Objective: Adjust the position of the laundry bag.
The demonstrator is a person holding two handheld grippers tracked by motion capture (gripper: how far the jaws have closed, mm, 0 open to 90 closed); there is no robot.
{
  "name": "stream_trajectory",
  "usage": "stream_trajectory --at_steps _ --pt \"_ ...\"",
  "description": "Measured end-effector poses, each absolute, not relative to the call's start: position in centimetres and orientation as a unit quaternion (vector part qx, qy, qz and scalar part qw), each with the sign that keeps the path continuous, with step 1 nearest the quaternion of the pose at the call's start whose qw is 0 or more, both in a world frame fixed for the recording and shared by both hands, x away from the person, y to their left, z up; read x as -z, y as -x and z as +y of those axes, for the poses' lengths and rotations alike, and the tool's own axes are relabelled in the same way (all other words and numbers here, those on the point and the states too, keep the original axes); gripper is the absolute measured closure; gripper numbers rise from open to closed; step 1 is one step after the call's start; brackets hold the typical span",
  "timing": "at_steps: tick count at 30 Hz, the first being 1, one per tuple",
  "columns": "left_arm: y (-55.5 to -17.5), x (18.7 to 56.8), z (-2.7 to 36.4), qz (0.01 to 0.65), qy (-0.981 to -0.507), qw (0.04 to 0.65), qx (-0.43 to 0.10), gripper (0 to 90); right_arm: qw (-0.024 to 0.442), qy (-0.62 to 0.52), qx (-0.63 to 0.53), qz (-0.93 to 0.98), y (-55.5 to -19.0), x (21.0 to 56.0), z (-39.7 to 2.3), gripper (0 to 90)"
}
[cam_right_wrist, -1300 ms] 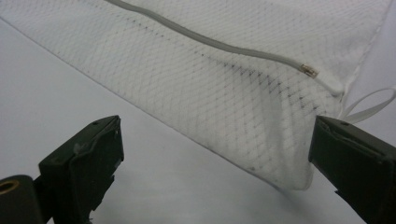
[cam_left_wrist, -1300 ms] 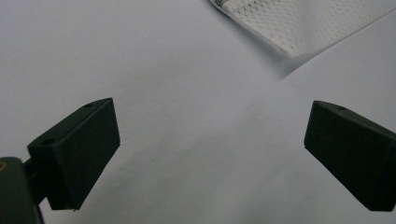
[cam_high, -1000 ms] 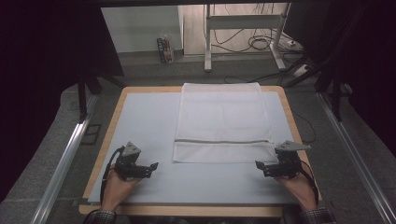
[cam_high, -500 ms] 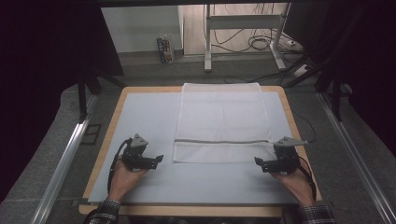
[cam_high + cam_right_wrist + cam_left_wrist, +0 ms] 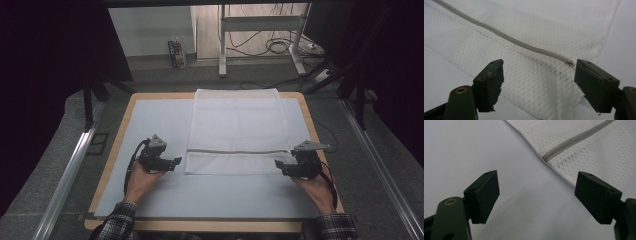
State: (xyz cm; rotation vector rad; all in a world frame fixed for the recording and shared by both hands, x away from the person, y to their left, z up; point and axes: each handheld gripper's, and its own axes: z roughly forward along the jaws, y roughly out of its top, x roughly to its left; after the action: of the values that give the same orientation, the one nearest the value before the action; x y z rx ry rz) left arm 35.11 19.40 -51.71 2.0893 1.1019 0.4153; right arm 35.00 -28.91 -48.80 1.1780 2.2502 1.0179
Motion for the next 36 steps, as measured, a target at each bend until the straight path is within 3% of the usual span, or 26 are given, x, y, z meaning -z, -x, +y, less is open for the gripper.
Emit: stream_trajectory --at_steps 7,22,28,36 --pt "-36.3 51.2 19.0 0.424 -0.809 0.378 -0.153 29.1 0.211 -0.419 -0.351 0.810 -36.4 48.3 -29.3 39.3" --pt "-39.2 51.1 16.5 0.411 -0.821 0.368 -0.147 48.8 0.225 -0.432 -0.329 0.809 -39.1 48.1 -30.1 51.8" --pt "-40.4 51.7 15.7 0.421 -0.815 0.370 -0.148 55.4 0.242 -0.440 -0.316 0.805 -40.2 48.0 -30.6 64.6" --pt "-41.4 52.6 15.4 0.440 -0.808 0.361 -0.154 56.6 0.242 -0.451 -0.304 0.803 -41.9 49.0 -30.5 64.0"
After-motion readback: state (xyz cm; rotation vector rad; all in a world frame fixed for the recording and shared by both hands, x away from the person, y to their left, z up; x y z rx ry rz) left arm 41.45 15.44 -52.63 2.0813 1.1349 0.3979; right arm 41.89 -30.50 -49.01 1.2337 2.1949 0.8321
